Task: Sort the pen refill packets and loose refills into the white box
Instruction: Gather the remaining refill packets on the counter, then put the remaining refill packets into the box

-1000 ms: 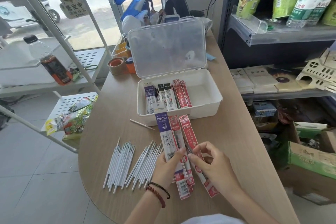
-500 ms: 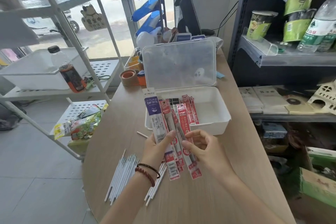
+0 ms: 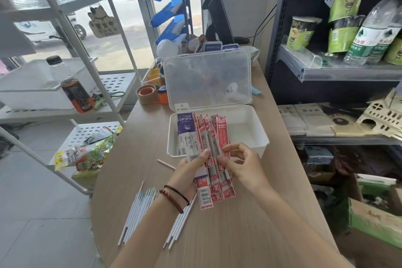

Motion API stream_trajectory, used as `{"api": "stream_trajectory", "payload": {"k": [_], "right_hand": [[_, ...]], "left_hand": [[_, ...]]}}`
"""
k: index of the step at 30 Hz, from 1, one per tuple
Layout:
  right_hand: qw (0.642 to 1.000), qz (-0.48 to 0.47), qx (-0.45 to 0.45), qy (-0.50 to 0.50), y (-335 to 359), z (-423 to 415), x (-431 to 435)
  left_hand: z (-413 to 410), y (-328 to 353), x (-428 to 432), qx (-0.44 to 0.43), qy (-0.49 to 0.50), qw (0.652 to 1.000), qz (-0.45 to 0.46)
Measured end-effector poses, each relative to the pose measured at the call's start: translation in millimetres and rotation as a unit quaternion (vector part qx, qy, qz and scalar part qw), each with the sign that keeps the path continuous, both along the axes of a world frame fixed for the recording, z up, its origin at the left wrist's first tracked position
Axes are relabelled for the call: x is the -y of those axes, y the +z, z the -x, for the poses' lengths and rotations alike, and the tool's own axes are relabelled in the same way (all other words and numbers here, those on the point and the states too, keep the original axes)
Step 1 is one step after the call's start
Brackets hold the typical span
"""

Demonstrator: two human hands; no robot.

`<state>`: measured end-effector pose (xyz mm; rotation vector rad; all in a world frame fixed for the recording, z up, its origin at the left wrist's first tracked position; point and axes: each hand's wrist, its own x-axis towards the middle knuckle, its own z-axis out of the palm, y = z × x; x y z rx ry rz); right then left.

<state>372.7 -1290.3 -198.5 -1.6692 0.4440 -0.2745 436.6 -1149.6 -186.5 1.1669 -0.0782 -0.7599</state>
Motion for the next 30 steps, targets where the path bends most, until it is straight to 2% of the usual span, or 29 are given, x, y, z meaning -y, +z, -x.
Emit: {"api": "stream_trajectory", "payload": {"k": [4,10,17,23,26,30], "right_hand": [[0.999,0.04,-0.003,-0.032,2.7,-5.2,4.6],[1.0,-0.009,-0.004,-0.004,10.4,-9.4,7.5],[0.998,0.059,-0.011,-0.02,11.7,-26.0,15.1],[0.988,0.153,-0.008,-0.029,7.8,-41.6,31.1],[0.979,0.201,-0.004,-0.024,5.0,-57.3,50.2],[0.981,0.19,-0.025,0.021,-0.8,-83.8,68.0]], "left_hand": [[-1.6,0.4,4.9,-0.003,0.013,1.0,0.025],[-10.9,-3.8,5.1,-0.039,-0.001,0.998,0.052],[-27.6,2.2,12.1,0.004,-0.047,0.999,-0.026],[-52.9,9.4,17.6,0.009,-0.022,0.995,-0.1],[-74.6,15.4,17.3,0.005,0.01,0.996,-0.093],[-98.2,16.7,26.4,0.02,0.046,0.995,-0.085]]}}
